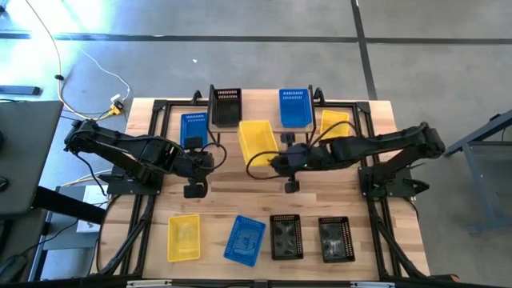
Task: Stack baskets on shelf by color
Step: Put the center yellow bin on the shelf
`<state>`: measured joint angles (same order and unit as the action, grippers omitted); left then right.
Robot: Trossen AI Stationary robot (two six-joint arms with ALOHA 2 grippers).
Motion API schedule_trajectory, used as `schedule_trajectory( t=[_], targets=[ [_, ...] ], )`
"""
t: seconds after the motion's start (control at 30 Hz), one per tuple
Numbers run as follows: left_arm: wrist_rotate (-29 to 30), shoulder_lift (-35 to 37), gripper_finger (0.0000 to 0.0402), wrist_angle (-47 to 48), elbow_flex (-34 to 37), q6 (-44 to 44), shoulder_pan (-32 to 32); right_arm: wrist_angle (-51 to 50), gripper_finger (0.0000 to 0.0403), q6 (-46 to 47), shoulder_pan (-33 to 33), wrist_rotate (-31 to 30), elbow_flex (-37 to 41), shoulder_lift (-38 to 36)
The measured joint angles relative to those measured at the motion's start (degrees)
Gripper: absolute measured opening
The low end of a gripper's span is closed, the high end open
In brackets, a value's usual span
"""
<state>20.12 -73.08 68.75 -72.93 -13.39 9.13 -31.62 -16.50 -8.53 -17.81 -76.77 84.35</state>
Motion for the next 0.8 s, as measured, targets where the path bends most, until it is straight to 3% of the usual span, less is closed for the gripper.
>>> schedule_trajectory(
  t=[0.33,0.53,0.7,0.8],
  targets=[
    [0.0,0.0,0.0115,0.0,0.0,-0.13,0.0,12.56,0.0,-19.16,5.36,-7.95,0.0,-1.24],
    [0.0,0.0,0.0115,0.0,0.0,-0.07,0.0,16.84,0.0,-24.91,11.59,-10.77,0.0,-1.24],
    [0.0,0.0,0.0115,0.0,0.0,-0.11,0.0,15.77,0.0,-24.16,16.67,-10.21,0.0,-0.87],
    [0.0,0.0,0.0115,-0.02,0.0,-0.13,0.0,13.88,0.0,-20.39,18.22,-6.16,0.0,-0.87]
  ],
)
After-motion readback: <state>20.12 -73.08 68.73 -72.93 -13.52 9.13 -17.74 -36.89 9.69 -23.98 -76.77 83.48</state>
